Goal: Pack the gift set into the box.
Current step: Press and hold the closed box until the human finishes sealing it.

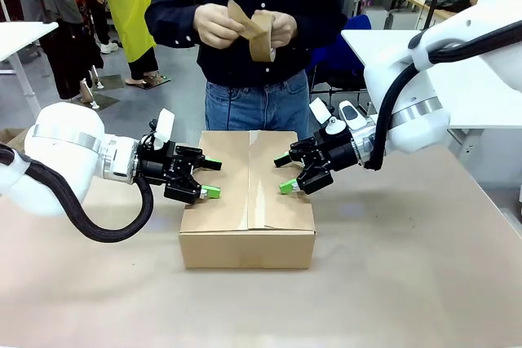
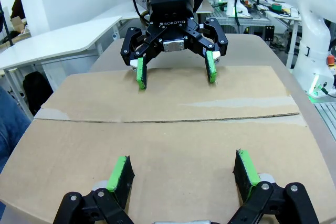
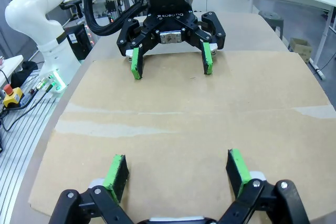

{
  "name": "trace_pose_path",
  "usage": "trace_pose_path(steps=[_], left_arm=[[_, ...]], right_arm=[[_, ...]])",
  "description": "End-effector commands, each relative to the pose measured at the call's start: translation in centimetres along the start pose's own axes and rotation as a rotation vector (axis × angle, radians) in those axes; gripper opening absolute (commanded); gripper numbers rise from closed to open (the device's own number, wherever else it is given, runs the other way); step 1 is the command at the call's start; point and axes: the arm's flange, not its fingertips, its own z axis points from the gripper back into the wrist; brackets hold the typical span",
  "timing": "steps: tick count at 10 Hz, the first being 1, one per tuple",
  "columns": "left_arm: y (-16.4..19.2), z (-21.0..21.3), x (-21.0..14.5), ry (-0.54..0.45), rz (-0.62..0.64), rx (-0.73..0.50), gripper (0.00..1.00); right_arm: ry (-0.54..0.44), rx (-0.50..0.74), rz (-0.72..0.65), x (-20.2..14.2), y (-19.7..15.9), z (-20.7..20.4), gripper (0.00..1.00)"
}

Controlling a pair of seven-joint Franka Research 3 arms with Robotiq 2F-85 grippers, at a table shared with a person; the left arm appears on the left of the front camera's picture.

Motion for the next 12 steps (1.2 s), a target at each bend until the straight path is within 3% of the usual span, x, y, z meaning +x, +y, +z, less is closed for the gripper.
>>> trace_pose_path(steps=[1, 12], left_arm=[[-0.22, 0.16, -0.30, -0.007, -0.003, -0.006, 1.00], [-0.22, 0.16, -0.30, -0.007, -0.003, -0.006, 1.00]], right_arm=[[0.003, 0.002, -0.005, -0.34, -0.09, -0.14, 1.00], [0.003, 0.002, -0.005, -0.34, -0.09, -0.14, 1.00]])
